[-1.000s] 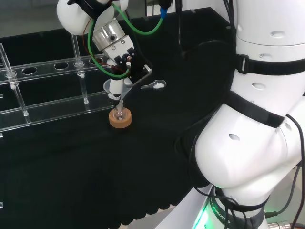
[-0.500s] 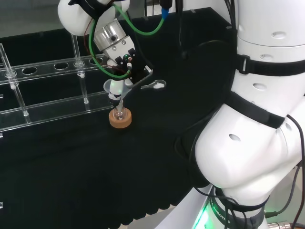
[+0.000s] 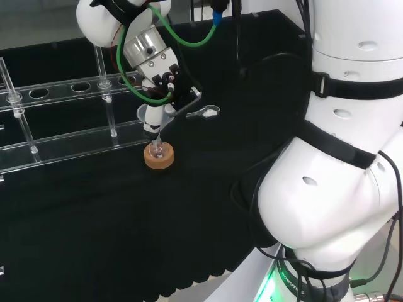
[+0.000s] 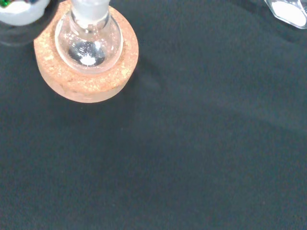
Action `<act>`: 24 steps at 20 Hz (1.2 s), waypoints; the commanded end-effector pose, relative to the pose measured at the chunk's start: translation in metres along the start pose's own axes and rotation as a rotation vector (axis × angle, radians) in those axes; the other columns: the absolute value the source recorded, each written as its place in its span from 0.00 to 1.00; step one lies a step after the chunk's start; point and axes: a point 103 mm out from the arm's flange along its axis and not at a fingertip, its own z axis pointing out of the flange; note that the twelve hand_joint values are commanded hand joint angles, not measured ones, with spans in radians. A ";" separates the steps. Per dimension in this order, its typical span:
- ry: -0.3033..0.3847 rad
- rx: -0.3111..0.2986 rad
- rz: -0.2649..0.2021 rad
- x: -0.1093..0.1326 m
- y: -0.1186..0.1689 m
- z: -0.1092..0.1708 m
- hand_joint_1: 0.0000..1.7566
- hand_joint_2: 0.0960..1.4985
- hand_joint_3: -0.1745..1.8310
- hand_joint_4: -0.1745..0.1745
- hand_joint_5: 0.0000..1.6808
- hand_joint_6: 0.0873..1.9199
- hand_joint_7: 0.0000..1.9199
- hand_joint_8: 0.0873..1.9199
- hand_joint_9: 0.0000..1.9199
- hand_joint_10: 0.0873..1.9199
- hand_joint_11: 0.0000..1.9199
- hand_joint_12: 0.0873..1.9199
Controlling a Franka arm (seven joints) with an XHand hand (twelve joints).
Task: Place the funnel on the round-bottom flask.
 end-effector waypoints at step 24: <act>-0.006 0.015 -0.006 -0.004 -0.002 0.003 0.40 0.37 0.35 0.30 0.23 0.29 0.33 0.43 0.49 0.30 0.28 0.68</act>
